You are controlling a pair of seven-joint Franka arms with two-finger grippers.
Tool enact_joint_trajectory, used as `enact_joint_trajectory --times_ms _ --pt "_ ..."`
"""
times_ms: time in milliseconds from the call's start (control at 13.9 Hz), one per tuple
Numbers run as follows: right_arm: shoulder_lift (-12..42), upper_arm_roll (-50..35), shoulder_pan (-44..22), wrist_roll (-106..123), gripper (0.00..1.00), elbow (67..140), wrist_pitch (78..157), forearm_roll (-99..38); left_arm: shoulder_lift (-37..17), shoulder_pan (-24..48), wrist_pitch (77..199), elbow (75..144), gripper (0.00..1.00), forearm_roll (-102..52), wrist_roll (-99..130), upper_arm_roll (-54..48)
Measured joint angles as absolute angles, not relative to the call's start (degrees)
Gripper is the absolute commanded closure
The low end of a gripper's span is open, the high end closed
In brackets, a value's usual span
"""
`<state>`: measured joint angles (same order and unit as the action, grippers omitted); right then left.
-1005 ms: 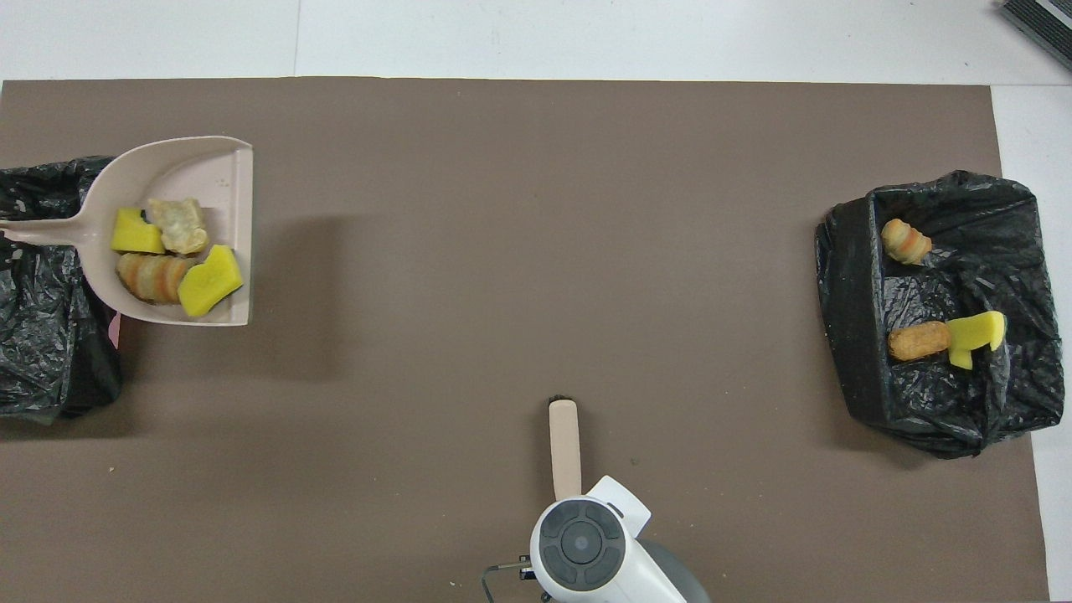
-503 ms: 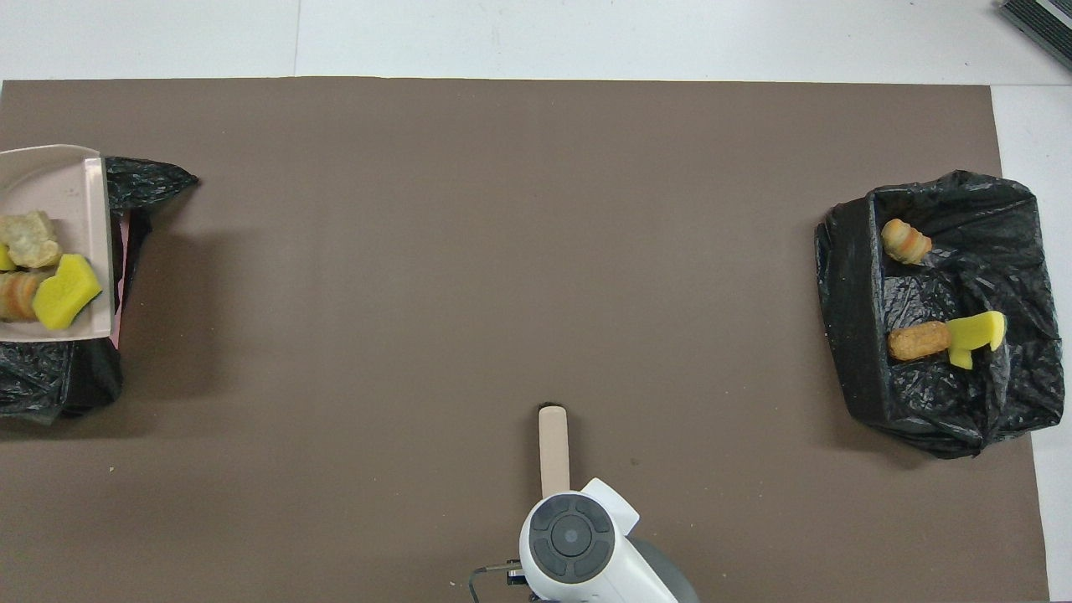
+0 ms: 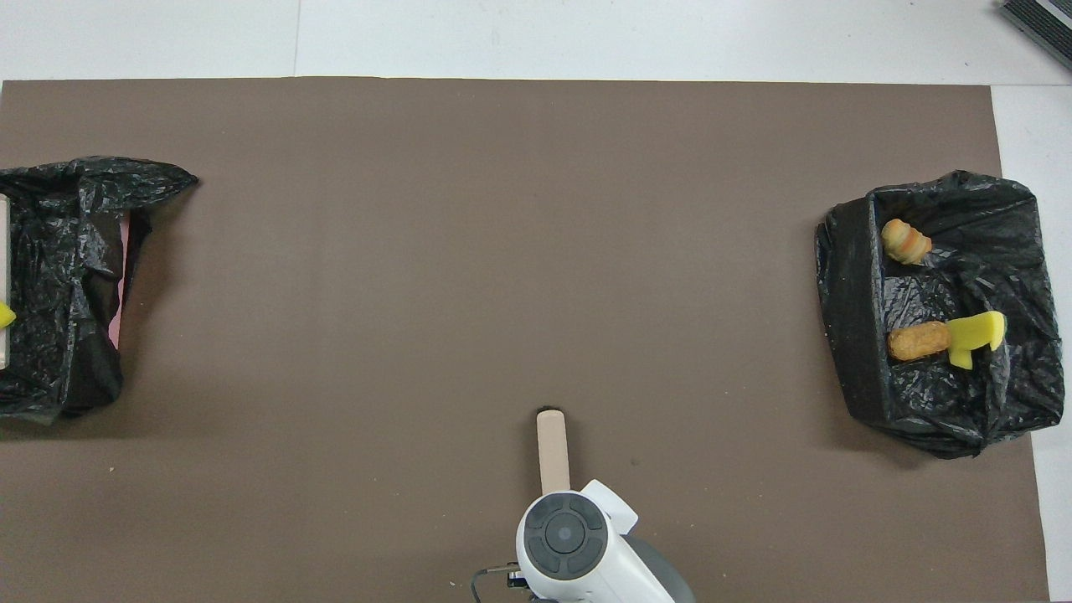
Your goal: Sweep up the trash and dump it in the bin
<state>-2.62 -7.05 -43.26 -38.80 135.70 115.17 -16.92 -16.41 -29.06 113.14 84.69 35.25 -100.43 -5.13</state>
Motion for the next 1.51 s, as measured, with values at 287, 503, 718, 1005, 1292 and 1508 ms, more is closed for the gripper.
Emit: enact_joint_trajectory --times_ms 287,503,718,1005,1292,1508 --pt "-2.28 -6.74 -40.69 -38.80 0.25 133.20 115.32 -16.78 -15.56 -24.26 113.06 87.58 1.00 50.60 -92.13 -5.33" --pt "-2.45 -6.40 -33.06 -38.80 0.06 128.23 115.20 -16.64 -14.43 -22.13 112.95 89.32 1.00 63.27 -86.99 -5.35" --pt "-2.55 -6.03 -25.16 -38.69 0.00 122.95 115.03 -14.20 -13.40 -20.70 112.75 90.59 1.00 72.31 -81.96 -5.36" --pt "-2.65 -5.91 -14.48 -38.46 0.00 115.69 114.53 -9.75 -10.84 -20.10 112.80 90.64 1.00 77.63 -80.34 -5.38" --pt "-2.92 -5.70 -5.37 -28.43 0.00 104.75 106.09 -5.35 -7.92 -19.71 112.76 90.67 1.00 76.70 -81.51 -6.74" --pt "-3.46 -5.55 -2.53 -21.35 0.00 98.27 100.32 0.57 -7.71 -19.10 112.75 90.91 1.00 70.60 -81.55 -7.48"
